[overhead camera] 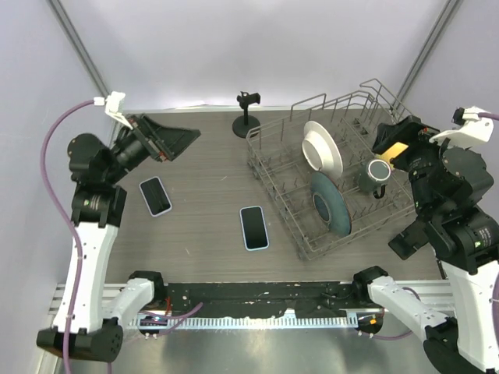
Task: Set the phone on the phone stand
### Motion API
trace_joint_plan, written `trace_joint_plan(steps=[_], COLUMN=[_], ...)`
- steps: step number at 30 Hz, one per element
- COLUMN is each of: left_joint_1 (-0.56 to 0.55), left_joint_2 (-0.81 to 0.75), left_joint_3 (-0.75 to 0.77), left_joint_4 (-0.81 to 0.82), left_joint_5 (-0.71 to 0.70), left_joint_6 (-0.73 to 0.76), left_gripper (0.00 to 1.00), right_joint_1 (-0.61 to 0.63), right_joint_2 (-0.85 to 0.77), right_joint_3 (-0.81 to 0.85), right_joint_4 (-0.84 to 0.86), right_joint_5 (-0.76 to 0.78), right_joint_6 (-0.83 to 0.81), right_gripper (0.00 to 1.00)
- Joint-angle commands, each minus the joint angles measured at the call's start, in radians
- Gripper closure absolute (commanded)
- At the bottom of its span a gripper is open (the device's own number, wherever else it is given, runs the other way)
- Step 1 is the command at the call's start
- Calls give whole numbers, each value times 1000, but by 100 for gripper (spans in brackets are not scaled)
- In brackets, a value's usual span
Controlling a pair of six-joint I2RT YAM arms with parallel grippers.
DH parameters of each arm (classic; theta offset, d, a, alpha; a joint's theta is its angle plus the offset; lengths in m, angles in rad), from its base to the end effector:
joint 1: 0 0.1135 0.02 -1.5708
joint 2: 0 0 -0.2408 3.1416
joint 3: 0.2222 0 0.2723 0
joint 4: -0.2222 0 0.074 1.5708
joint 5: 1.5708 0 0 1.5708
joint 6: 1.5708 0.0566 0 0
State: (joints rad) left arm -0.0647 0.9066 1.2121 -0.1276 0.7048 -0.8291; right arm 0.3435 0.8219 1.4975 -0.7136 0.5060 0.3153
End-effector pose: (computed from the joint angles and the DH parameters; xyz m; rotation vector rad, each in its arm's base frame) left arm 0.2193 -0.0510 0.4609 0.0499 1.5537 -1.2073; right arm 0.1497 0.0244 0.4981 0.3657 1.5628 0.1040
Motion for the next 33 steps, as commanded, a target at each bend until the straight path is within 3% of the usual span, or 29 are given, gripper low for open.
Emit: trace_joint_plan(steps=[1,7,10,14,19,26,33], left_joint_1=[-29,-95,-93,-95,-86,6,5], left_joint_2=[83,196,241,304,345,336,337], left_joint_3=[-5,20,47,127,187,18,-8], left_joint_4=[174,223,221,90,-15,123,158], left_joint_5=[81,33,15,-20,-116,-13,19], left_joint_6=[-103,-107,-84,22,185,64,24], left_gripper=[0,0,0,0,0,4,4], right_joint_1=[-5,-3,-3,9,51,106,167], right_joint_2=[49,101,206,367,602,1023,1394], right_joint_3=[92,61,72,90,171,530,901], right_joint_4=[-52,47,86,199,363,398,387], right_joint_5=[-43,-181,-283,-412,-412,-397,-322], right_joint_6=[13,56,71,111,102,39,-90], right_gripper=[2,2,2,2,2,2,2])
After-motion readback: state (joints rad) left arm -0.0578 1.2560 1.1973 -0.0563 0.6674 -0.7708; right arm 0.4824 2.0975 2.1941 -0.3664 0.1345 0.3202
